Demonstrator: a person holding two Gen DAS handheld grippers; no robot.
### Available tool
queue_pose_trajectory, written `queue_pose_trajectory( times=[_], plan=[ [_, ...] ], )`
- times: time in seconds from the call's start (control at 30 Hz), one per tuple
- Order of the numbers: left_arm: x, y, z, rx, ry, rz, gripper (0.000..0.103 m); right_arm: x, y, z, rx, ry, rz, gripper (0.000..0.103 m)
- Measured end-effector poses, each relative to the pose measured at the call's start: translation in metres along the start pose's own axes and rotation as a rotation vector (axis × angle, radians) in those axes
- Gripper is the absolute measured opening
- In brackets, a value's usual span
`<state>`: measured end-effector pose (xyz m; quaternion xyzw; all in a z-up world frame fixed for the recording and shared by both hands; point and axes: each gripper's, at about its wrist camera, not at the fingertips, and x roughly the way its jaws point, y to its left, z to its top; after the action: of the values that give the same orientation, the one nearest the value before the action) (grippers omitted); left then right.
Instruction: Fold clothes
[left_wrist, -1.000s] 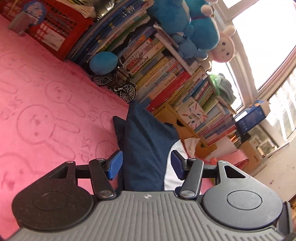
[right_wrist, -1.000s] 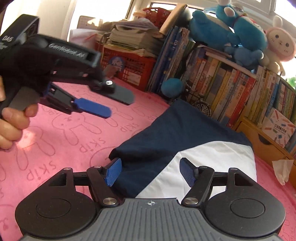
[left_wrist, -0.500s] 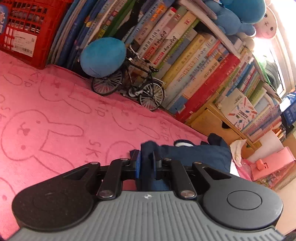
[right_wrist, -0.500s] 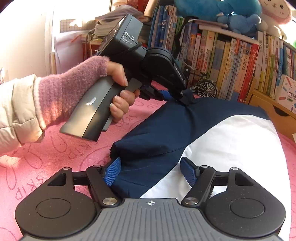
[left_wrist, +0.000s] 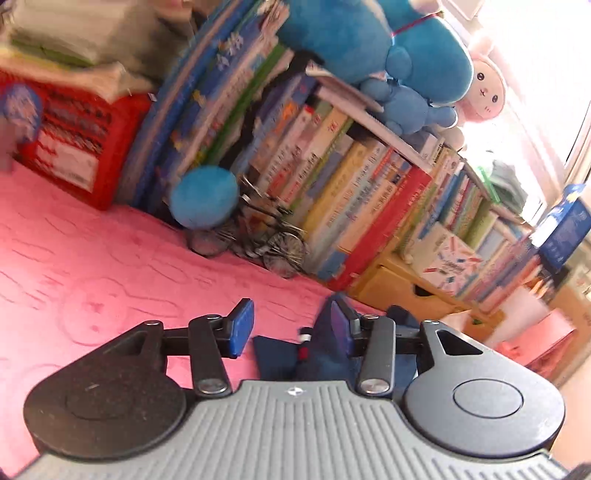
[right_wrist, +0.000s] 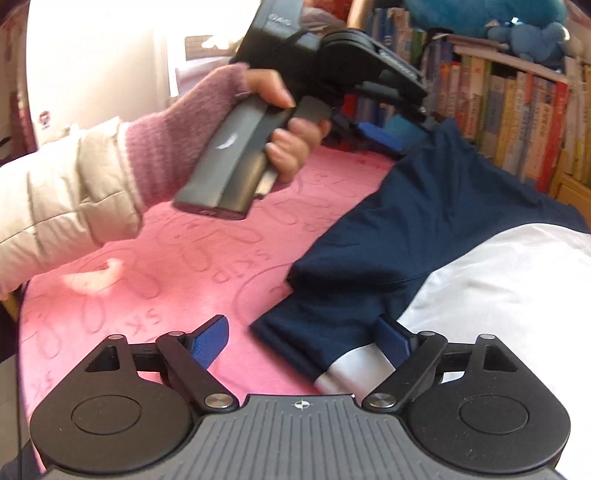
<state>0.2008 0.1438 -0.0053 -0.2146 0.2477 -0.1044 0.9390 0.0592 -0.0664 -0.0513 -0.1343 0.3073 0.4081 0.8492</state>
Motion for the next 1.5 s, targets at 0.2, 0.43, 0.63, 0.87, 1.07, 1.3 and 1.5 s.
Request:
queue_pose_trajectory(
  times=[0.2, 0.43, 0.63, 0.87, 1.07, 1.3, 1.5],
  plan=[
    [-0.056, -0.042, -0.049, 0.255, 0.005, -0.007, 0.054, -0.059, 0.000, -0.021, 0.068, -0.105, -0.044, 0.086],
    [-0.057, -0.048, -0.102, 0.411, 0.131, 0.250, 0.059, -0.112, -0.041, -0.070, 0.247, -0.101, -0.369, 0.086],
    [-0.094, -0.068, -0.104, 0.425, 0.051, 0.255, 0.058, -0.118, -0.052, -0.104, 0.232, -0.053, -0.541, 0.086],
    [-0.103, -0.107, -0.130, 0.507, 0.090, 0.112, 0.059, -0.095, -0.048, -0.099, 0.269, -0.083, -0.513, 0.075],
    [-0.079, -0.071, -0.144, 0.302, 0.186, 0.185, 0.060, -0.082, -0.031, -0.092, 0.181, -0.039, -0.384, 0.052],
    [-0.089, -0.065, -0.116, 0.261, 0.100, 0.188, 0.059, -0.119, -0.040, -0.084, 0.063, -0.062, -0.308, 0.087],
    [-0.068, -0.056, -0.108, 0.190, 0.124, 0.210, 0.060, -0.100, -0.125, -0.048, 0.438, 0.002, -0.186, 0.096]
  ],
)
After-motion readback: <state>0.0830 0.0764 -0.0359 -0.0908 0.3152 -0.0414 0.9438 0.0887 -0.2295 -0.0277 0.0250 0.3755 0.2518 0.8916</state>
